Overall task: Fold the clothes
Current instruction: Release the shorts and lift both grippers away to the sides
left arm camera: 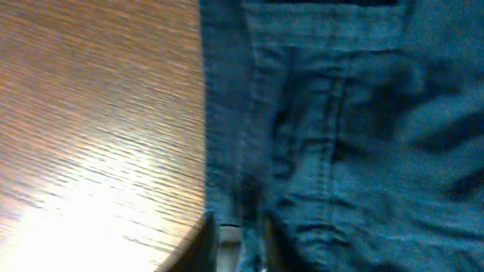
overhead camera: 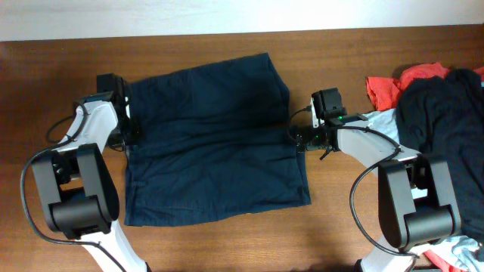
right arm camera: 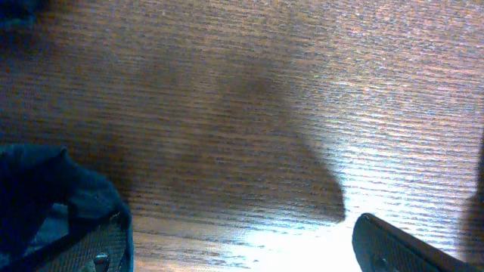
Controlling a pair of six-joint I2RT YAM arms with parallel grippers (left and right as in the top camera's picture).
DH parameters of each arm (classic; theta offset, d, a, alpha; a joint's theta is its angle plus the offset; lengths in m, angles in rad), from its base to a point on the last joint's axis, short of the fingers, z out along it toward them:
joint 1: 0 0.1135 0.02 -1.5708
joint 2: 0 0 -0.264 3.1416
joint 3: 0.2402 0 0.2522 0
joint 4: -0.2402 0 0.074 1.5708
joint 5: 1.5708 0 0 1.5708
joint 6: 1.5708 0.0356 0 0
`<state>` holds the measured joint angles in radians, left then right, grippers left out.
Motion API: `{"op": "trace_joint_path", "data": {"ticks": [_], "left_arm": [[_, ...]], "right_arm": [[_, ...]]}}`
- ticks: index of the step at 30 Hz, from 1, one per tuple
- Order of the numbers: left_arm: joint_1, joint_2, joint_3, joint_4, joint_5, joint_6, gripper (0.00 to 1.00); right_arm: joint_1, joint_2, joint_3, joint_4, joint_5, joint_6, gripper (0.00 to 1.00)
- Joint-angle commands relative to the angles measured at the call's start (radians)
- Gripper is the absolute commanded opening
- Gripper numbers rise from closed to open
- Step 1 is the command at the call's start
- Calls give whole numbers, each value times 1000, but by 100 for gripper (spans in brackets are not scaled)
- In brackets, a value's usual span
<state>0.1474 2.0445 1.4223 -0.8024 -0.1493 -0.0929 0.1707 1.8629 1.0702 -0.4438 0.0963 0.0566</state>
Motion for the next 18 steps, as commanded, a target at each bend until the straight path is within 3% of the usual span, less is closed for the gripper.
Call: {"op": "trace_joint_path", "data": {"ticks": [1,8,10,12,15,16,18], "left_arm": [[9,4,45,-1,3,4,52],[5,-44,246,-123,108,-11,65],[8,-67,310,-163,129,-57,76],[16,-82,350,-184,143,-106,95],[28,-87,362,-187,213,-116,95],[32,-87,362,-192,233,-116,89],[41,-83,362,-205,251,-132,37]], "right_arm": [[-15,42,-20,6,19,4,99],[-15,14,146,-105,-114,-25,99],[-15,2,229,-177,-159,-61,99],[-15,0,309,-241,-199,-80,99],[-14,0,407,-299,-293,-134,99],[-14,0,436,-310,-323,-137,86],[-14,0,471,-310,-360,-135,9]]}}
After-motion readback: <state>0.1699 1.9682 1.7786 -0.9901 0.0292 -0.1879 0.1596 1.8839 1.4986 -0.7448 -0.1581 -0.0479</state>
